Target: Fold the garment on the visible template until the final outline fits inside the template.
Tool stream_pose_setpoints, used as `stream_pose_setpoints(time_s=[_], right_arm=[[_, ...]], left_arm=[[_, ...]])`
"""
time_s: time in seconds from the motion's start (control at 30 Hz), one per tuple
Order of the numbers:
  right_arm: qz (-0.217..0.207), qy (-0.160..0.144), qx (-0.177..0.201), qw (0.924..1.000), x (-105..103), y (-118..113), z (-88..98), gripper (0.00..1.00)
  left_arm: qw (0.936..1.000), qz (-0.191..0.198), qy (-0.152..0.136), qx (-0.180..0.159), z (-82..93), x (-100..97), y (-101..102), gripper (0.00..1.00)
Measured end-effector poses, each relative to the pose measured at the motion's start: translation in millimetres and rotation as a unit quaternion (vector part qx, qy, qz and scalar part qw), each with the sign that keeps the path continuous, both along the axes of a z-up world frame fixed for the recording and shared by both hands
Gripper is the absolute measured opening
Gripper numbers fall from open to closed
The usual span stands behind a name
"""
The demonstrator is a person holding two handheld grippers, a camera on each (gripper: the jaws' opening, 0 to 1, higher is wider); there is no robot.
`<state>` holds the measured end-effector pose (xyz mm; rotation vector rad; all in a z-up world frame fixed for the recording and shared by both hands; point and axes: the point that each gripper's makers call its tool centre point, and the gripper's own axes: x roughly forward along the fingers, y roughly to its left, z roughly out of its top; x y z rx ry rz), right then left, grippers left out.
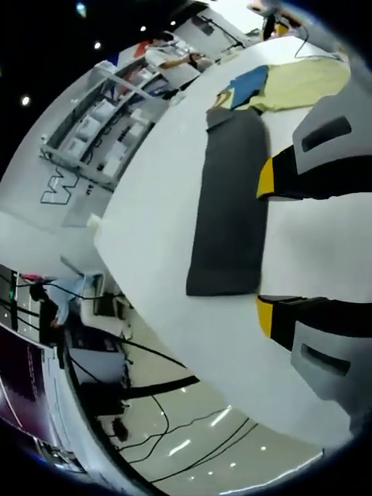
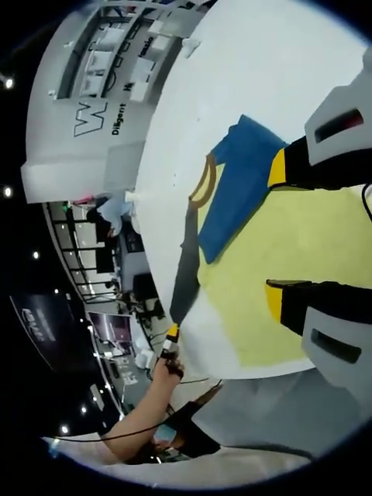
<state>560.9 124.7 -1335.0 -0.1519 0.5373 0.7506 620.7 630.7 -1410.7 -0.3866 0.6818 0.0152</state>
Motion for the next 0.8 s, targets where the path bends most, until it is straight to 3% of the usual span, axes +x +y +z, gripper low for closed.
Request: stream_pose_setpoints(time_s=[0.33,0.43,0.6,0.8], right_arm=[[-0.010,-0.003,-0.002,0.9999,-4.0,-2.2,2.7,0.41],[-0.013,-0.004,-0.004,0.9999,-5.7,-2.4,3.9,0.41],[-0.018,-0.005,-0.006,0.9998,-7.3,-4.1,4.7,0.41],[-0.024,-0.008,-0.008,0.9996,-9.5,-7.6,7.8,0.40]], left_arm=[[0.9993,0.034,-0.002,-0.018,-1.8,9.5,12.1,0.33],[0.9993,0.036,0.001,-0.010,-4.0,9.3,16.4,0.26],[0.9993,0.032,0.012,0.010,-10.7,8.7,22.3,0.05],[0.9995,0.029,0.009,0.007,-9.6,11.6,21.3,0.03]])
